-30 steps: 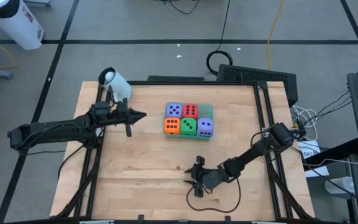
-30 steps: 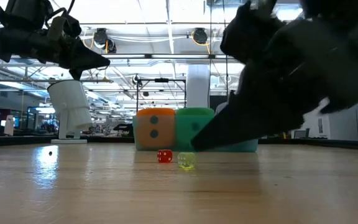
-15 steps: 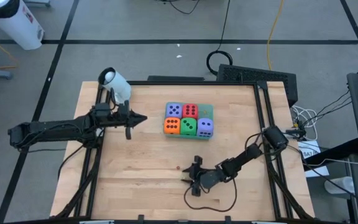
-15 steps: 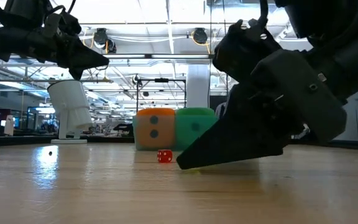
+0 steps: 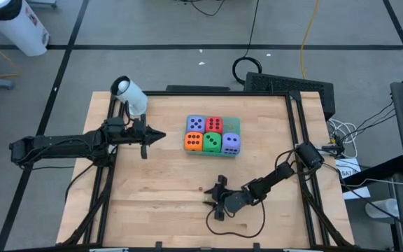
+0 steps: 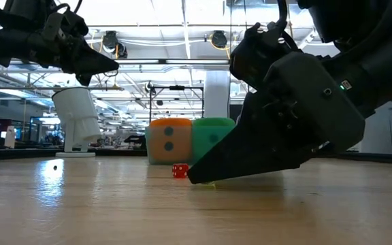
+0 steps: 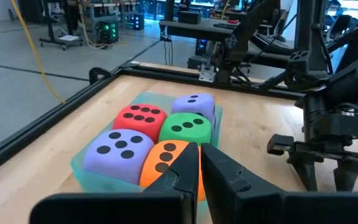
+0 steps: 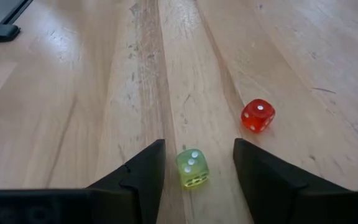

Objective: Pick & Place Dice
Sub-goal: Put the small green die into the green bin

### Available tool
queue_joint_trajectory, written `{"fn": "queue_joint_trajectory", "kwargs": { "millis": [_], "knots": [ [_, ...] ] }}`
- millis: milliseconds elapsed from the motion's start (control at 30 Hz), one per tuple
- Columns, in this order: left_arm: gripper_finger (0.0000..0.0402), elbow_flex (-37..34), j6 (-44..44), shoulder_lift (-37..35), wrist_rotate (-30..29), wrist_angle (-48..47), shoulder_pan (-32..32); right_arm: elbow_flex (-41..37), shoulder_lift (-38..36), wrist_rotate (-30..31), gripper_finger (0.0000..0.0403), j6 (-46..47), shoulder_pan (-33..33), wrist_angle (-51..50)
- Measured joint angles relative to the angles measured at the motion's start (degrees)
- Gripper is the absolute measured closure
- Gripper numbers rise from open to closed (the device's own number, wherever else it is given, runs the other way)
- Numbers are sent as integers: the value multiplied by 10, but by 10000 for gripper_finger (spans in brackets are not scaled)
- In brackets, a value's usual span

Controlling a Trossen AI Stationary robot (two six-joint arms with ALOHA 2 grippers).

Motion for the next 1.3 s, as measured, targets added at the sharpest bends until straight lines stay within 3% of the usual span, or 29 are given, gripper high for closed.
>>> {"fn": "queue_joint_trajectory", "kwargs": {
  "millis": [133,400,567,767,1033,1300],
  "knots": [
    [376,0,7,0,-2,0,0,0,0,2,251,-1,0,-9],
    [376,0,4,0,-5,0,0,0,-26,-9,353,-37,-5,-90],
    [376,0,9,0,-14,1,0,-4,-79,-56,360,-97,-35,-120],
    [376,0,28,0,-59,11,0,-12,-222,-70,342,-183,-89,-165],
    [376,0,80,0,-41,33,1,-75,-450,-143,359,-288,-211,-155],
    [376,0,109,0,-42,129,20,-144,-621,-218,340,-260,-346,-174]
  ]
}}
